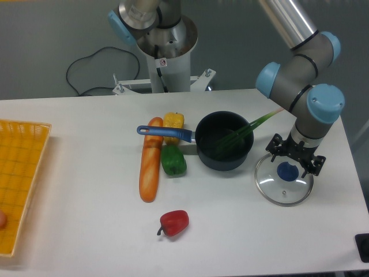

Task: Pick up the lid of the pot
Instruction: 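Close the gripper on the blue knob of the lid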

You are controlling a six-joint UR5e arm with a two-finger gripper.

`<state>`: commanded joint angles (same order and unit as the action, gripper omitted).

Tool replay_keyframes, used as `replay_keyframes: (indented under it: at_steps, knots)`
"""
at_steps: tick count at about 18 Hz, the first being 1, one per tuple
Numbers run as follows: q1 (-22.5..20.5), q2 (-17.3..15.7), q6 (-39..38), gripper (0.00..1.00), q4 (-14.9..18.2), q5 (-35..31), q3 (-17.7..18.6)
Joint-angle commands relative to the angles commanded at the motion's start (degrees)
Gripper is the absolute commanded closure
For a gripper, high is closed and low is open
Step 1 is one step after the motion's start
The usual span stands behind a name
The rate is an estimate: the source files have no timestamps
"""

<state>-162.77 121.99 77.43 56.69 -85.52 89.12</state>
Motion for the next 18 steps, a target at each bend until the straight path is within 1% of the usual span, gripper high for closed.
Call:
replay_keyframes:
  at_steps: [4,18]
  knots:
    - [0.09,0.53,-0.18,0.00,0.00,0.00,0.09]
    - [0.79,0.79,-0.26,0.00,-0.62,-1.23,0.18]
